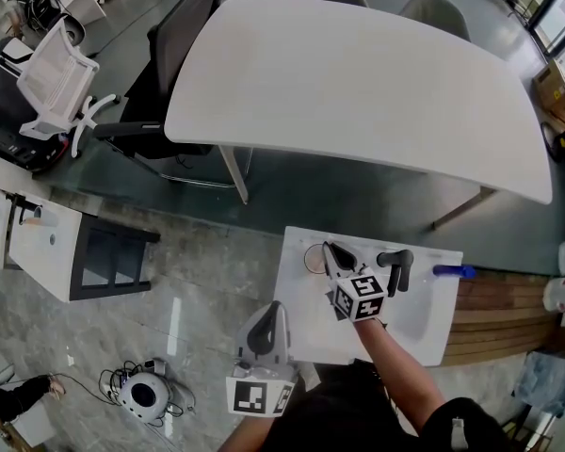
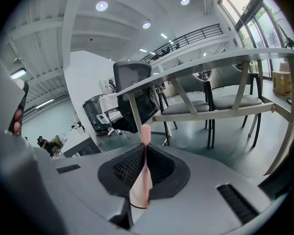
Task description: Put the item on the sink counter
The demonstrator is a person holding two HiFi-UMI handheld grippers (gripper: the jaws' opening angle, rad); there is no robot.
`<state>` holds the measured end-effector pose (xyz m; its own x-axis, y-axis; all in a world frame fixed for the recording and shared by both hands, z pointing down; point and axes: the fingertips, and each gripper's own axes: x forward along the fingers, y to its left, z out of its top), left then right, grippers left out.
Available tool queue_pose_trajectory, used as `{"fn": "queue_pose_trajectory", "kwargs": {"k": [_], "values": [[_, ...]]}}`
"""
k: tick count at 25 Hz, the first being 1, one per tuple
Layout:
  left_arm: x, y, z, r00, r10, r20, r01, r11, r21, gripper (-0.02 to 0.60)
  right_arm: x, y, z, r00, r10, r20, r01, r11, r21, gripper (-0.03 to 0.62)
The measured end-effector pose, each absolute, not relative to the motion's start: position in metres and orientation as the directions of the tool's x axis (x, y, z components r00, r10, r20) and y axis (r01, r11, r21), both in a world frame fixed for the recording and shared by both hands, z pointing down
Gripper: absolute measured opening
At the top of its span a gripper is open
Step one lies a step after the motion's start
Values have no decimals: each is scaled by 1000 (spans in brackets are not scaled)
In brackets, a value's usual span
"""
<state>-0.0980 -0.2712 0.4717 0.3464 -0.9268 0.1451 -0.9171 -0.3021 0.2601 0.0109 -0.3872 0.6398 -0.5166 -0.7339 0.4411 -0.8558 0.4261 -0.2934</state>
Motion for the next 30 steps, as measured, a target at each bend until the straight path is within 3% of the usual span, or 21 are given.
{"fn": "queue_pose_trajectory", "kwargs": {"k": [30], "values": [[-104,-272,476,337,-930,147,-919,-291,266,15,15,-397,667,-500,-699,512,-866,421,-271,17]]}}
